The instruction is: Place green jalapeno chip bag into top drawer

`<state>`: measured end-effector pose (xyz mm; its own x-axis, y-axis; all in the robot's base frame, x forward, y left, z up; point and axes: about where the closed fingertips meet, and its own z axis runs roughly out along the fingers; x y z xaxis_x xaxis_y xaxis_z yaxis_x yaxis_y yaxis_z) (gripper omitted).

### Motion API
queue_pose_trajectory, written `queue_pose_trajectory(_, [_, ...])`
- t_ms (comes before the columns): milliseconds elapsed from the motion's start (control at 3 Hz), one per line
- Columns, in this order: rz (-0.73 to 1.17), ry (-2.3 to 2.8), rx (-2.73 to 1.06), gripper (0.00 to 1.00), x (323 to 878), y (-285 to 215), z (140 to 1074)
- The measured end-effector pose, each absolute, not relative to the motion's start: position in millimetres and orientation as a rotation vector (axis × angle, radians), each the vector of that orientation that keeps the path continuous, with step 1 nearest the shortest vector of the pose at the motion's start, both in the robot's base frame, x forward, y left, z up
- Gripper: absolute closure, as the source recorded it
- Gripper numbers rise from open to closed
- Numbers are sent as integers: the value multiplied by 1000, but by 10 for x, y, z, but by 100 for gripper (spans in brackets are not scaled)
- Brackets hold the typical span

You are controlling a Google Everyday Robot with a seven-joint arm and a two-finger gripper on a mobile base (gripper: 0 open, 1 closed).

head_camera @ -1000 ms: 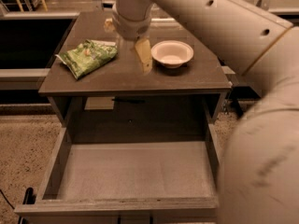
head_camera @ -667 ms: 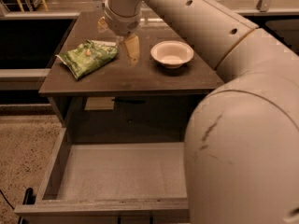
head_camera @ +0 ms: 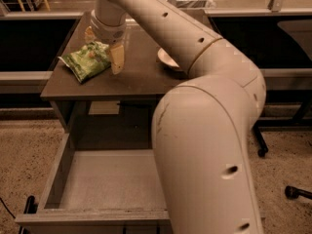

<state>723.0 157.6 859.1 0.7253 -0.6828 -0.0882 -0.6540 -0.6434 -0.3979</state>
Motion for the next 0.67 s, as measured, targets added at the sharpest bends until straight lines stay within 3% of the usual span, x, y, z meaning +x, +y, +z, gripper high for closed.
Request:
queue_pose_trajectory(333, [-52, 1031, -2528, 37, 7312, 1746, 8413])
queue_pose_trajectory(667, [-3, 1011, -2526, 67, 7309, 1848, 8360])
